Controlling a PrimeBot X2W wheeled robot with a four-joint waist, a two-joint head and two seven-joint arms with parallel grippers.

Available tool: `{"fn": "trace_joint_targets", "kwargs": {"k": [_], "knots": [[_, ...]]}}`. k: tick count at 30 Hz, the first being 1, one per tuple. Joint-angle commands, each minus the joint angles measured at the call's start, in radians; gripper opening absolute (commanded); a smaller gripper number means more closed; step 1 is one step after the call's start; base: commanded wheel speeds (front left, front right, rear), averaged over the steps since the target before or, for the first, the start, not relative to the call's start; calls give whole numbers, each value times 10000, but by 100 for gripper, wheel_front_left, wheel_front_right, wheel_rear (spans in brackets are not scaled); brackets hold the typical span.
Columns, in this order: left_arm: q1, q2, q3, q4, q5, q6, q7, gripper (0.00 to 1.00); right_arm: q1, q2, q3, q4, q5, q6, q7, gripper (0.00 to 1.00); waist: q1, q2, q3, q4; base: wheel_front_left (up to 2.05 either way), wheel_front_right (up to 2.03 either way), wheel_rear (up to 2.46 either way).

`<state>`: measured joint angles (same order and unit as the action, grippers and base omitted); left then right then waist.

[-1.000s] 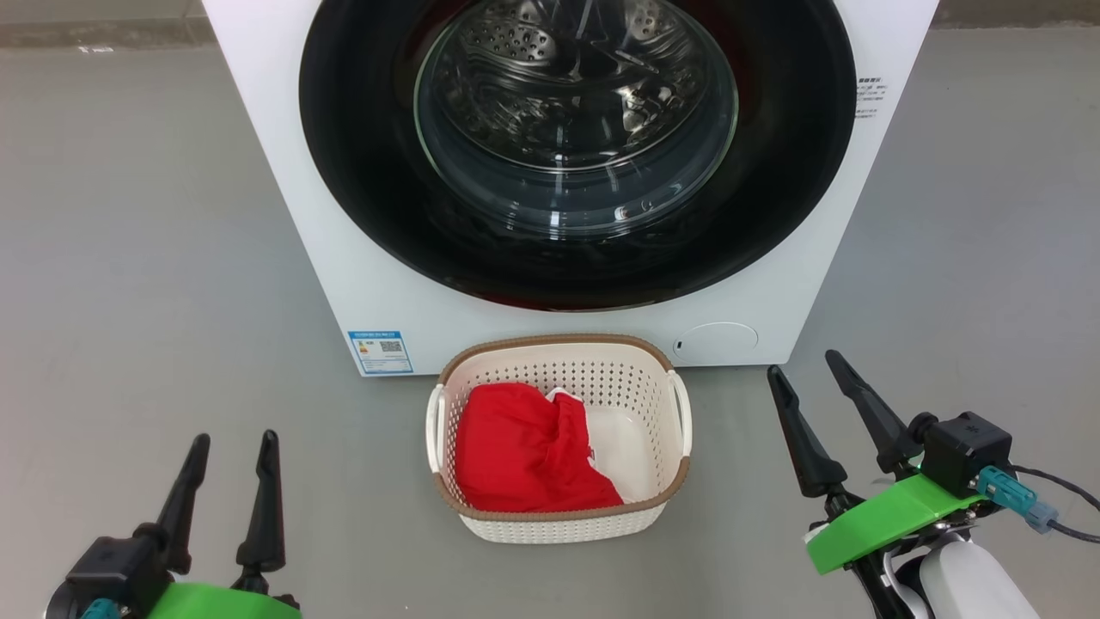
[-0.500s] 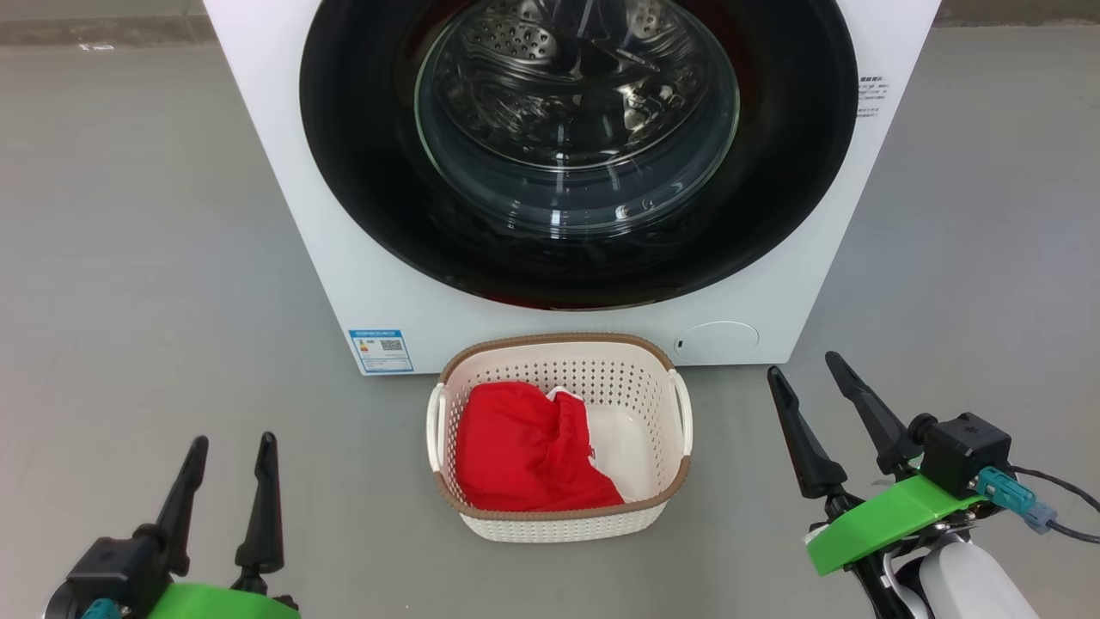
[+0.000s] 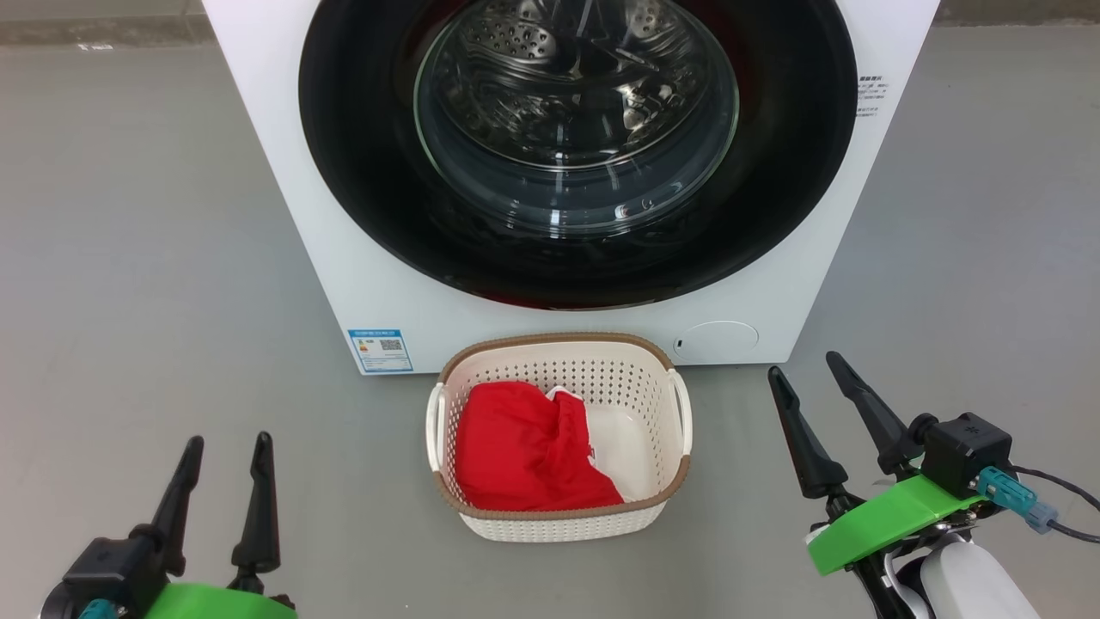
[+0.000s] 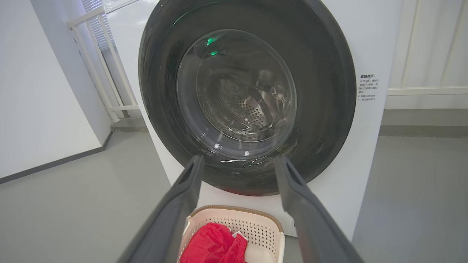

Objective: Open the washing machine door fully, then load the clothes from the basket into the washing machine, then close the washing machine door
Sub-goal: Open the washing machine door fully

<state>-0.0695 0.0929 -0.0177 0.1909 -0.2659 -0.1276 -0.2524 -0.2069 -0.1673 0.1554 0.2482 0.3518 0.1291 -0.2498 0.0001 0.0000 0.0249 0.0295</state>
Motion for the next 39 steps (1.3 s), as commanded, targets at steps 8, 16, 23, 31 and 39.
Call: {"fn": "trace_joint_targets", "kwargs": {"k": [8, 16, 23, 31, 39], "knots": [[-463, 138, 405, -136, 329, -31, -93, 100, -384, -89, 243, -236, -69, 16, -120, 100, -1, 0, 31, 0, 5, 5, -10], [-483, 97, 433, -68, 389, -31, -93, 100, -396, -74, 224, -244, -88, 16, -120, 100, -1, 0, 41, -23, 57, 57, -114], [-485, 114, 416, -32, 398, -31, -93, 100, -374, -46, 207, -257, -85, 16, -120, 100, -1, 0, 66, -43, 108, 108, -216], [-522, 171, 216, -75, 131, -31, -93, 100, -375, -33, 166, -281, -102, 16, -120, 100, -1, 0, 98, -54, 118, 118, -236], [-516, 204, 212, -61, 88, -31, -93, 100, -358, -25, 161, -284, -96, 16, -120, 100, -1, 0, 112, -51, 66, 66, -132]]}}
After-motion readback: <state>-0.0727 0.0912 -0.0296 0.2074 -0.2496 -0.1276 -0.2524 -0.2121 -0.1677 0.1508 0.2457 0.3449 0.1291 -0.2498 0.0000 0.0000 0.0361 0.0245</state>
